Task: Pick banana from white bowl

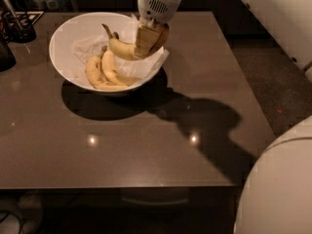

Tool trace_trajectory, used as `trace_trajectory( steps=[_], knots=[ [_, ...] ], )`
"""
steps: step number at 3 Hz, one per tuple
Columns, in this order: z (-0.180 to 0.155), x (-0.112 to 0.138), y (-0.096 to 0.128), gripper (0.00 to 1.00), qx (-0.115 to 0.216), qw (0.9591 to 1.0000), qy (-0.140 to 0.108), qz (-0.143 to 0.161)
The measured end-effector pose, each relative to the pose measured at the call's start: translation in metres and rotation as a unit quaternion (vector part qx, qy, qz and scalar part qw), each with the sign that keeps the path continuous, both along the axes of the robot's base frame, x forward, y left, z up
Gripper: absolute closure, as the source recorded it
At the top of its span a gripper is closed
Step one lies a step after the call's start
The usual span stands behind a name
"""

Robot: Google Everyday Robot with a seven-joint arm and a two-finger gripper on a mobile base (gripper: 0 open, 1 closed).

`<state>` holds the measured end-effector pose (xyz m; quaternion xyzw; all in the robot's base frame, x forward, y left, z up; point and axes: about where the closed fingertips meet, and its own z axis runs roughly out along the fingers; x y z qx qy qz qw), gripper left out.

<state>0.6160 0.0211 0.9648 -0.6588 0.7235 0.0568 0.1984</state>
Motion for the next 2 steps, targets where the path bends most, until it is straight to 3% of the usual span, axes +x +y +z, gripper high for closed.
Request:
trace_trajectory(
  steps=[2],
  knots=[
    [0.005,-0.013,-0.009,1.0,0.006,0.9999,0.01,-0.005]
  ],
)
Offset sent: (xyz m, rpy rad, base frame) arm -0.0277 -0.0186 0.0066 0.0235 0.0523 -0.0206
